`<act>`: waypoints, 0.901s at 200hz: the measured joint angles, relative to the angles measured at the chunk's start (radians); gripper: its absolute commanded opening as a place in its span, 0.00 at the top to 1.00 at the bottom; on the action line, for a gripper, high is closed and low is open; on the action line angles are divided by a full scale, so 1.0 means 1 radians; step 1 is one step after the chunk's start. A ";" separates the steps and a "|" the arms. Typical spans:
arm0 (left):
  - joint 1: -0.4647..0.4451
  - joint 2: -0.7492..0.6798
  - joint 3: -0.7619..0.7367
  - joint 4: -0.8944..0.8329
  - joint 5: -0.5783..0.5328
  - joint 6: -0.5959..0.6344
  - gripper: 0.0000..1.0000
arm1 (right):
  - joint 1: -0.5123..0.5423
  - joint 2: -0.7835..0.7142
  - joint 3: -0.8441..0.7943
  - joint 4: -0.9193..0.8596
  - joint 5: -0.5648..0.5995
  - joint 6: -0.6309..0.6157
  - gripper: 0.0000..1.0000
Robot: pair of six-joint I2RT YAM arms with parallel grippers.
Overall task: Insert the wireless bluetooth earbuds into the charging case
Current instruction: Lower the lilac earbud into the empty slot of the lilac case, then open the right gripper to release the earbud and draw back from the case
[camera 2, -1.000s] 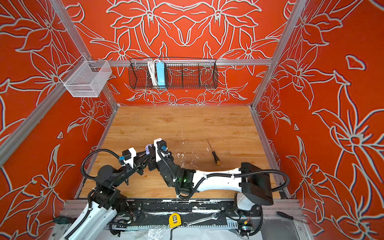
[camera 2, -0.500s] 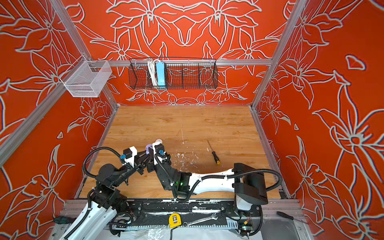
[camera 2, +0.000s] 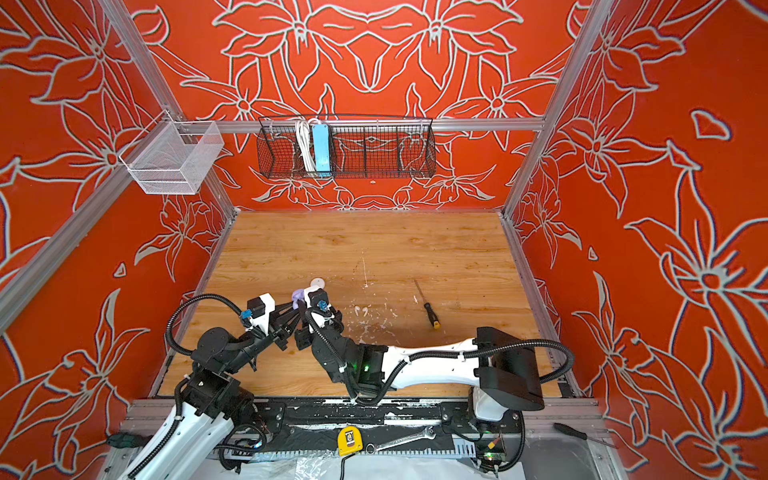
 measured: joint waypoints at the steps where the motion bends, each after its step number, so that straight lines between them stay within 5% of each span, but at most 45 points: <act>1: 0.000 0.000 0.000 0.000 0.000 0.000 1.00 | 0.000 0.000 0.000 0.000 -0.001 0.001 0.73; 95: 0.001 -0.016 0.000 0.049 0.000 0.027 1.00 | 0.006 -0.075 -0.058 0.002 -0.079 -0.027 0.54; 148: 0.001 0.000 0.001 0.088 0.000 0.033 1.00 | 0.011 -0.145 -0.156 0.009 -0.124 -0.111 0.59; 180: 0.001 -0.002 0.002 0.082 0.014 0.045 1.00 | 0.011 -0.187 -0.176 0.023 -0.123 -0.182 0.76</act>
